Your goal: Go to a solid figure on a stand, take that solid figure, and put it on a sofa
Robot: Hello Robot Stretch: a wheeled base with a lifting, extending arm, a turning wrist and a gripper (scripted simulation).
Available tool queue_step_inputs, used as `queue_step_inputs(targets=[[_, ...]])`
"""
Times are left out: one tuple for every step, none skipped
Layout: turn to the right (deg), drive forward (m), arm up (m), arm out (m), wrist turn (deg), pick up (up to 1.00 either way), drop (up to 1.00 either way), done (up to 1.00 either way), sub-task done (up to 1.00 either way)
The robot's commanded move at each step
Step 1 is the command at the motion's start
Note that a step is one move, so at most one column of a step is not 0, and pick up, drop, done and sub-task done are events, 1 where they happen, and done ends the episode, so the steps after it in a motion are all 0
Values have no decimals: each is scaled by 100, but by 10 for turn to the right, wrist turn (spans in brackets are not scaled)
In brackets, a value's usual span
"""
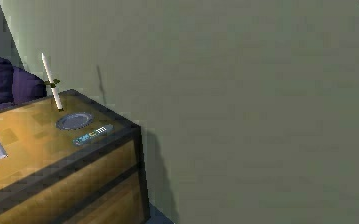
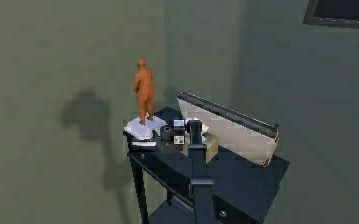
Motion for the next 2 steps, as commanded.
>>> queue_step_inputs(targets=[[0,0,0,0,0,100,0,0,0],[0,0,10,0,0,0,0,0,0]])
